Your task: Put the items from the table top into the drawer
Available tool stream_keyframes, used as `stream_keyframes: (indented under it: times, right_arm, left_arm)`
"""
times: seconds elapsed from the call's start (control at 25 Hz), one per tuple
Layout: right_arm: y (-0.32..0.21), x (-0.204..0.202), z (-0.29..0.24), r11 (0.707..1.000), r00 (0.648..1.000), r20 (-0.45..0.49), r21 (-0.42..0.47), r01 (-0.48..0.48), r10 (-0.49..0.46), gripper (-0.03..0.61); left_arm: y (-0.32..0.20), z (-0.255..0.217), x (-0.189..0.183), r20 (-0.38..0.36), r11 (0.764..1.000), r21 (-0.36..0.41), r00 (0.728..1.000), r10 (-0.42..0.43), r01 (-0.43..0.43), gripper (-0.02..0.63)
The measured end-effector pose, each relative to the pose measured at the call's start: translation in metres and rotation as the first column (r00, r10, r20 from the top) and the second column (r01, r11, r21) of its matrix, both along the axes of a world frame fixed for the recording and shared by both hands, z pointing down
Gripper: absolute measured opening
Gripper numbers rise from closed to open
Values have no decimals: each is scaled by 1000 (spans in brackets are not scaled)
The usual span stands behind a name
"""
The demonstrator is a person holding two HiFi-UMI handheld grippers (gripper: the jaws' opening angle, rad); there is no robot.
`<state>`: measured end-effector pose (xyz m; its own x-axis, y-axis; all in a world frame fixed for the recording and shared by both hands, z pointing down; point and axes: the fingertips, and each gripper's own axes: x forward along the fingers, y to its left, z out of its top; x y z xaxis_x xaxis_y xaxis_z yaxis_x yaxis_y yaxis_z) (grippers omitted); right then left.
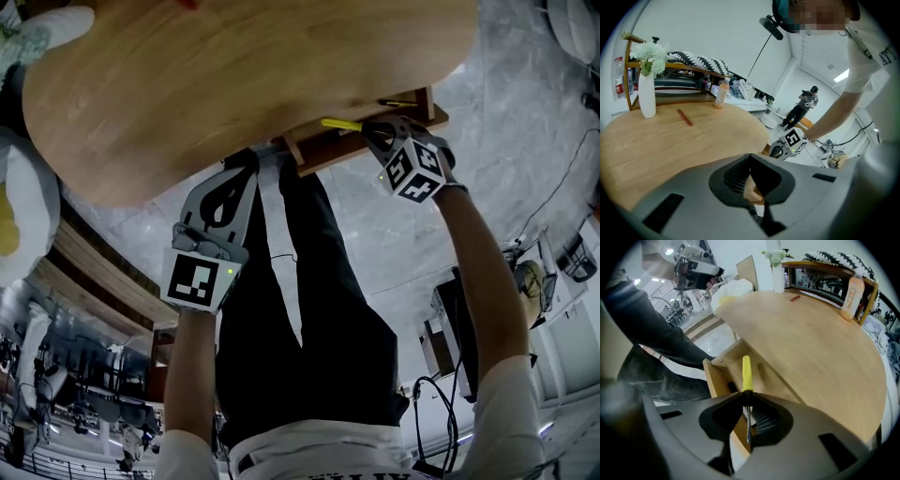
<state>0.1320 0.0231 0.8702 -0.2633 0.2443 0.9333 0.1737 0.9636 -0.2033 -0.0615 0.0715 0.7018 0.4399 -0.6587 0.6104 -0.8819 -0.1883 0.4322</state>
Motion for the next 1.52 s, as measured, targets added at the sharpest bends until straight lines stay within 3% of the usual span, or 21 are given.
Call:
stream_keyframes:
  times: [0.4, 0.56, 0.76, 1.04, 1.28, 1.52]
  right_arm:
    - [-4, 2, 28, 996, 995, -77, 63, 70, -65, 77]
    - [-14, -4, 11, 994, 997, -61, 96, 44, -38, 140]
    - [-26, 6, 7, 992, 999, -40, 125, 8, -3, 144]
    - [-26, -19, -9, 990, 997, 12, 118, -73, 72, 143]
    - [-29, -32, -38, 976, 980, 79, 103, -190, 182, 99]
    - [-41, -39, -66, 943, 942, 150, 97, -317, 301, 63]
  left_arm:
    - [9, 10, -12, 1, 999, -23, 1000, -30, 30, 21]
    - [12, -3, -15, 3, 999, -23, 999, -32, 32, 21]
    - [3, -2, -7, -7, 999, -20, 1000, -29, 29, 21]
    - [-7, 1, -30, 10, 1000, 3, 1000, 13, -13, 21]
    - [-25, -8, -40, 47, 996, 13, 995, 88, -89, 22]
    - [-51, -11, -50, 72, 994, 18, 991, 109, -111, 23]
